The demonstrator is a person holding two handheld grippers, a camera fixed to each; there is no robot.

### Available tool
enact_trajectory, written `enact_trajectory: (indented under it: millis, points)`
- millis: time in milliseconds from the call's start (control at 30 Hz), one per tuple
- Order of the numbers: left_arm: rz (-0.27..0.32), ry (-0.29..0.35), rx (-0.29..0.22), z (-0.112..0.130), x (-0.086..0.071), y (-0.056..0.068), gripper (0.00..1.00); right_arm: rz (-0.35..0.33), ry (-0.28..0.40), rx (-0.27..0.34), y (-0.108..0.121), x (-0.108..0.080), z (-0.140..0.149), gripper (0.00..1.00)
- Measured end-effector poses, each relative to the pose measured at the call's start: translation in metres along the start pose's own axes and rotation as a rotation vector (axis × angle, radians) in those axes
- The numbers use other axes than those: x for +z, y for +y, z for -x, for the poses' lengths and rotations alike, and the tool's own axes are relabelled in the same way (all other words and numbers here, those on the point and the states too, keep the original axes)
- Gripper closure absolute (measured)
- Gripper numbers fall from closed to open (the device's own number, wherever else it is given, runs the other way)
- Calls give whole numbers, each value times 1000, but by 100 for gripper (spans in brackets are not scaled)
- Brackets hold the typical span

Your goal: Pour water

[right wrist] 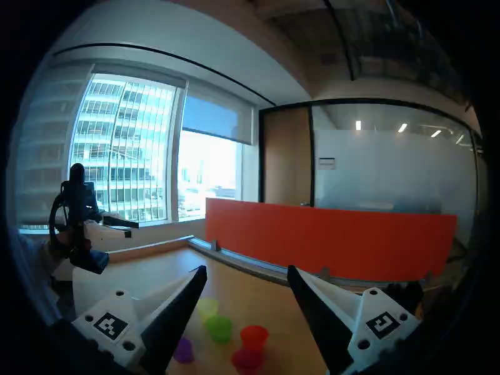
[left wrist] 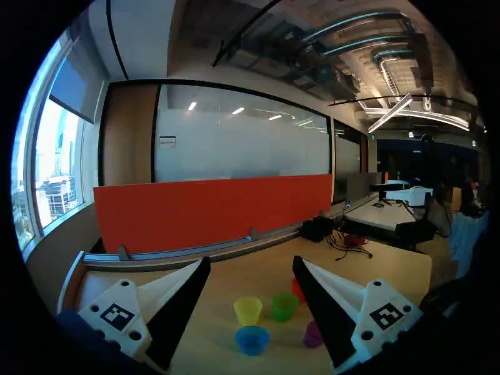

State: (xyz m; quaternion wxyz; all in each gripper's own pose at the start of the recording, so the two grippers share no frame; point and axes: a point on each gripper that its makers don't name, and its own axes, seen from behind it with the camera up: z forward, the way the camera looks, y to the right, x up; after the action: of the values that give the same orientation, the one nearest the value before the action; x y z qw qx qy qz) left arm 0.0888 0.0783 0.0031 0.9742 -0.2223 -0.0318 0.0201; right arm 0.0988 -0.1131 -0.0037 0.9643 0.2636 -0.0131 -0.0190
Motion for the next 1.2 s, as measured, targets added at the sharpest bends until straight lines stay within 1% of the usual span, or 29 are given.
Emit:
enact_trajectory:
  millis: [233,467,767,967,1200]
  points:
    - [23,-46,13,23,6,2,2,-33,-38,-24,-6,11,8,0]
    - [44,-77,10,44,12,0,2,-70,-102,-58,-10,18,29,0]
    - [73,-153,19,87,19,2,2,-121,-162,-83,-16,22,51,0]
    - [92,-207,22,117,22,7,2,-149,-200,-83,-16,26,64,0]
    - [91,-263,36,148,27,6,2,-188,-241,-91,-19,33,82,0]
